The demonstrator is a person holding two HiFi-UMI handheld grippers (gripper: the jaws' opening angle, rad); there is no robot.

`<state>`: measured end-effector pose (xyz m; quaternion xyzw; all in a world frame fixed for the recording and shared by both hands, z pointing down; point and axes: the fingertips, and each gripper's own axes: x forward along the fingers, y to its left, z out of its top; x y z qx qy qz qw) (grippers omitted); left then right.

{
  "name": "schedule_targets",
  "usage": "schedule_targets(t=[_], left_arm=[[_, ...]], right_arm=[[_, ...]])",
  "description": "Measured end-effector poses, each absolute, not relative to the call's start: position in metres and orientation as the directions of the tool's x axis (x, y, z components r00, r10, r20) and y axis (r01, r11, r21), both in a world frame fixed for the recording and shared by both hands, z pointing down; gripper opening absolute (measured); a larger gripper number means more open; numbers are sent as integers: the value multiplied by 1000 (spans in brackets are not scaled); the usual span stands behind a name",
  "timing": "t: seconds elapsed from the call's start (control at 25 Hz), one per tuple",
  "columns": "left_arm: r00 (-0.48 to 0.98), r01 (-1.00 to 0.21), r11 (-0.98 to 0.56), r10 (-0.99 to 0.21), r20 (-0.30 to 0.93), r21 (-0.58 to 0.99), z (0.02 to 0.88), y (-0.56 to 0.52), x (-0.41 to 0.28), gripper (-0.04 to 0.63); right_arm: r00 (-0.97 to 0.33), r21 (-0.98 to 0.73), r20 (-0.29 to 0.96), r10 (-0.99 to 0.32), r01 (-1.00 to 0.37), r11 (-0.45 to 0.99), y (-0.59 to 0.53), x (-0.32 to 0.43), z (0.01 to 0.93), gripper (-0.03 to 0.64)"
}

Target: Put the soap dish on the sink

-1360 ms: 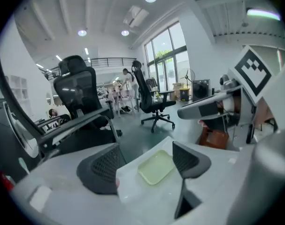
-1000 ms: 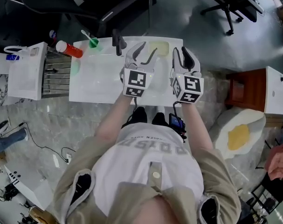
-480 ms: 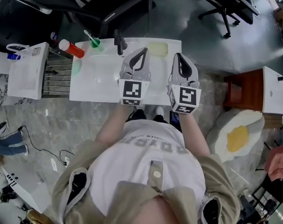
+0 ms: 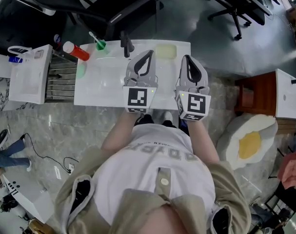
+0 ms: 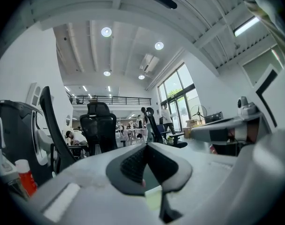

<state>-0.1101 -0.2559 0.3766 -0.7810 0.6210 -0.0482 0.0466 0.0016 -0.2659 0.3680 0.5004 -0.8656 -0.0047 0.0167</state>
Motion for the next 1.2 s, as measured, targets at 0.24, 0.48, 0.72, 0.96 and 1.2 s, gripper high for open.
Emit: schedule_targets(t=[0.24, 0.48, 0.72, 0.96, 1.2], left_arm=[[219, -969, -216, -976, -11, -119, 370, -255, -114, 8], [222, -968, -216, -974, -38, -129, 362, -254, -115, 8], [203, -977, -197, -977, -65, -84, 354, -252, -116, 8], [207, -975, -199, -976, -74, -98, 349, -250, -117, 8], [196, -978, -189, -977, -80, -90, 347, -248, -121, 8]], right_arm=[[-503, 68, -52, -863, -864, 500, -260, -3, 353, 3], [-512, 98, -82, -855, -858, 505, -259, -7, 341, 2], [-512, 124, -116, -851, -858, 499, -261, -5, 333, 2], [-519, 143, -129, -845, -853, 502, -258, -9, 327, 1], [-521, 150, -123, -844, -851, 504, -257, -8, 324, 0]])
